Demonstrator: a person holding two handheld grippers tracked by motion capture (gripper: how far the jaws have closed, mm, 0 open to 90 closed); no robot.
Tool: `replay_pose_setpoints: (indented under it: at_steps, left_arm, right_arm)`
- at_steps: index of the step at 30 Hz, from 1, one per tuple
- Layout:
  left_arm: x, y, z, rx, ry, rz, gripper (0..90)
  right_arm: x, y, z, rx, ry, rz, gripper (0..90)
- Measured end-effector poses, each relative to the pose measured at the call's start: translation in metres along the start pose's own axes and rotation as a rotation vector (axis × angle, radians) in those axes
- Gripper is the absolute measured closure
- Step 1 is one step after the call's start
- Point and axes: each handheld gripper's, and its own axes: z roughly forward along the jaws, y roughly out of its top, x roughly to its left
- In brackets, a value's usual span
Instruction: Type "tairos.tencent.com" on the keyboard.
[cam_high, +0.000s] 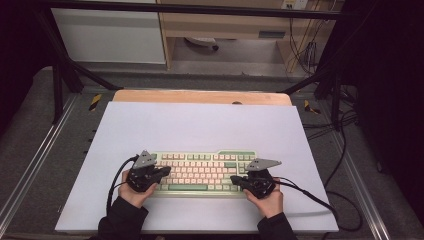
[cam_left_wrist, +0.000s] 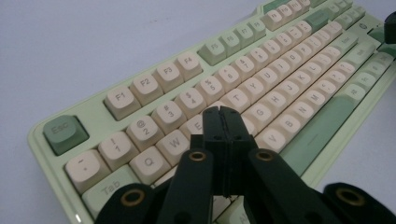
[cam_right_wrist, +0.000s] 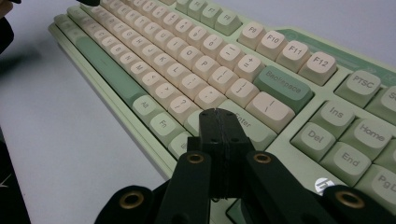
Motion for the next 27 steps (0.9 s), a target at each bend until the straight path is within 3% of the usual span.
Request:
replay_pose_setpoints:
  at_steps: [12, 21, 27]
  left_arm:
    - [0.011, -0.019, -0.023, -0.015, -0.002, -0.023, 90.0]
    - [0.016, -0.027, -0.028, -0.018, -0.008, -0.035, 90.0]
    - [0.016, -0.026, -0.028, -0.021, -0.011, -0.030, 90.0]
  right_arm:
    - [0.000, 0.004, 0.004, -0.019, 0.019, 0.013, 90.0]
    - [0.005, 0.011, 0.010, -0.030, 0.035, 0.012, 90.0]
    - [0.012, 0.026, 0.020, -0.041, 0.036, 0.000, 90.0]
